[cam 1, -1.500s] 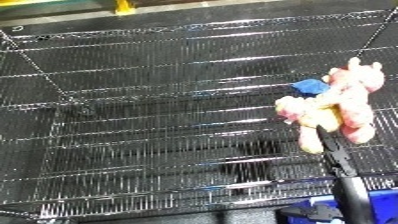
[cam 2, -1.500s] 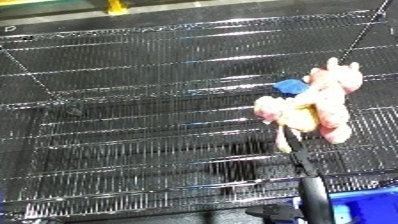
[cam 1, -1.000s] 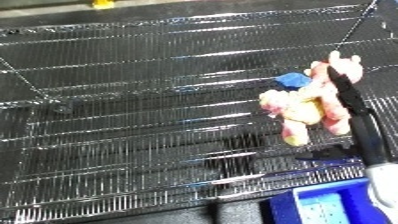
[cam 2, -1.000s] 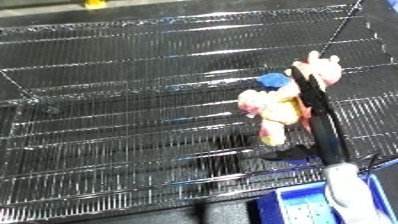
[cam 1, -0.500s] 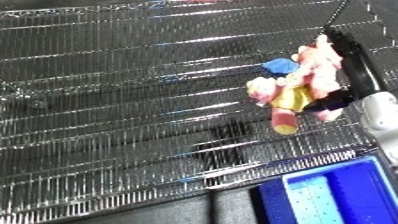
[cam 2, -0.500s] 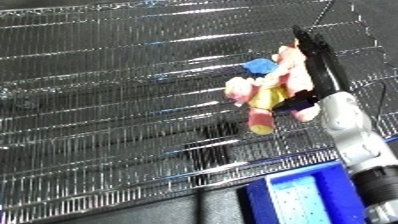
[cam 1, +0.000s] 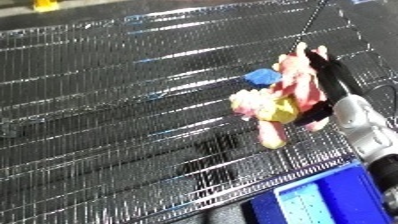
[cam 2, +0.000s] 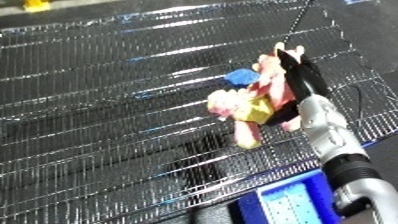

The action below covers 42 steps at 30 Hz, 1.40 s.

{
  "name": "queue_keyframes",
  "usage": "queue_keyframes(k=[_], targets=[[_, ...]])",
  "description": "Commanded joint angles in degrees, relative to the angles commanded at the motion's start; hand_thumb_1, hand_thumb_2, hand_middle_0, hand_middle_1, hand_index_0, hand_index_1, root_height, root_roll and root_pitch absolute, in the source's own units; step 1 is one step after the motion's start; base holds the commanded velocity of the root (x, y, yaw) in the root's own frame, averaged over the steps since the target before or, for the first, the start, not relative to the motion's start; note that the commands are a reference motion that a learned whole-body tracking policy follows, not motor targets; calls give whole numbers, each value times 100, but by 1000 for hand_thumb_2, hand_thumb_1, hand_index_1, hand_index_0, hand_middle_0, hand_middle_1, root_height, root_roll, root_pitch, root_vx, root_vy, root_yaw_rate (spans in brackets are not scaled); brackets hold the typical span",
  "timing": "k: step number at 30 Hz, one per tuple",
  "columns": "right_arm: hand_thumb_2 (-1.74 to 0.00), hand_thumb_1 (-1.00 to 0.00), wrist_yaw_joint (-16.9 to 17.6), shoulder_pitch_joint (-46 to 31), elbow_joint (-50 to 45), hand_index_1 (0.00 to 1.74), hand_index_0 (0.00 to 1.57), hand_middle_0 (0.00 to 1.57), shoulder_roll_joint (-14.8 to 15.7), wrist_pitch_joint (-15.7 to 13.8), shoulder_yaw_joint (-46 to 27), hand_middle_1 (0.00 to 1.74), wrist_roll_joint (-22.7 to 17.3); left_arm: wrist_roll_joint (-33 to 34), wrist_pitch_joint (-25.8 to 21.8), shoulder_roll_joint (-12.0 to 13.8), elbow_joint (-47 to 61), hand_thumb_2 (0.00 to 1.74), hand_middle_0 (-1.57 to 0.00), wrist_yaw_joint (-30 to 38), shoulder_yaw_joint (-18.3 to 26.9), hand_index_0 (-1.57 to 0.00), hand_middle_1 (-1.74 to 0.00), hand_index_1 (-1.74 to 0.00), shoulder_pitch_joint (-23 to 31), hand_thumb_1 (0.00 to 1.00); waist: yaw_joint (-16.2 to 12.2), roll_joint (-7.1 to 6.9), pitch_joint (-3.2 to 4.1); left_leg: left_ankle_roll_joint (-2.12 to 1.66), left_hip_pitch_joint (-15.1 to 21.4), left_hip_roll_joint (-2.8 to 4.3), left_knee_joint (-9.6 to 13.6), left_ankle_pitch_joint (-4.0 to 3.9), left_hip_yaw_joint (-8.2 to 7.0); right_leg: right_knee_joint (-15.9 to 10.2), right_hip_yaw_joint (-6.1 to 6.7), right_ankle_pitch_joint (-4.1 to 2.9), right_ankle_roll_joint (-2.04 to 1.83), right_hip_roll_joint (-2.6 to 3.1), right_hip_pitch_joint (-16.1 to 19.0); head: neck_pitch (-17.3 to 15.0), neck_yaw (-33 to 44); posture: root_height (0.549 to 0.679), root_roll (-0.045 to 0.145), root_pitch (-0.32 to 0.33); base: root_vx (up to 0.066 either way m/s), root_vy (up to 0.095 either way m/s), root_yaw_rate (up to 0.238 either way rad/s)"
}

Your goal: Pick up the object and place it into the box

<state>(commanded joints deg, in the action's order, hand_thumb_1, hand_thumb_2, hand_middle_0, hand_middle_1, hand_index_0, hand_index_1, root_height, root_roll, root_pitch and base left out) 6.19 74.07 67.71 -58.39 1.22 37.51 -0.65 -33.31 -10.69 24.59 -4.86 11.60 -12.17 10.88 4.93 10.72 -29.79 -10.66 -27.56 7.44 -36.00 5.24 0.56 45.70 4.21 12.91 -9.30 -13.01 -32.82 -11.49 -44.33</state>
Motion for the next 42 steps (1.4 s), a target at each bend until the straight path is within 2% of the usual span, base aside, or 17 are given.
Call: queue_keyframes(k=[7, 13, 22, 33, 42], targets=[[0, 0, -31, -365, 204, 0, 0, 0, 63, 77, -339, 0, -217, -59, -6, -57, 9, 1740, -1570, 12, -14, -1570, -1740, -1740, 58, 1000, 34, 65, 0, -4, -223, 18, -95, 15, 27, 91, 1, 12, 8, -8, -187, 311, -70, 620, 76, 40, -3, -16, 30], [0, 0, 54, -535, 300, 0, 0, 0, 121, 120, -515, 0, -240, -81, -15, -46, 50, 1740, -1570, 48, -34, -1570, -1740, -1740, 150, 1000, 79, 116, 0, -12, -364, 20, -117, -16, 60, 128, -9, -4, 1, -10, -303, 548, -50, 619, 75, 50, -1, -9, 32], [-783, -450, 200, -681, 306, 783, 706, 706, 229, 132, -684, 783, -335, -70, -1, -31, 93, 1740, -1570, 88, -92, -1570, -1740, -1740, 233, 1000, 130, 159, 0, -12, -493, 16, -151, -31, 102, 210, -29, 11, -6, -9, -415, 547, -17, 617, 74, 59, 4, -4, 22], [-1740, -1000, 408, -735, 197, 1740, 1570, 1570, 404, 91, -688, 1740, -196, -17, -18, -52, 37, 1740, -1570, 155, -93, -1570, -1740, -1740, 187, 1000, 132, 147, 0, -7, -435, 50, -85, -18, 88, 186, -64, 44, -18, -11, -367, 486, 64, 618, 72, 60, 10, 0, -6], [-1740, -1000, 465, -753, 168, 1740, 1570, 1570, 541, 95, -678, 1740, -140, -59, -45, -80, 7, 1740, -1570, 190, -64, -1570, -1740, -1740, 186, 1000, 108, 124, 0, -9, -395, 73, -65, -12, 80, 182, -68, 70, -14, -9, -332, 432, 64, 618, 73, 55, 3, -1, -13]])
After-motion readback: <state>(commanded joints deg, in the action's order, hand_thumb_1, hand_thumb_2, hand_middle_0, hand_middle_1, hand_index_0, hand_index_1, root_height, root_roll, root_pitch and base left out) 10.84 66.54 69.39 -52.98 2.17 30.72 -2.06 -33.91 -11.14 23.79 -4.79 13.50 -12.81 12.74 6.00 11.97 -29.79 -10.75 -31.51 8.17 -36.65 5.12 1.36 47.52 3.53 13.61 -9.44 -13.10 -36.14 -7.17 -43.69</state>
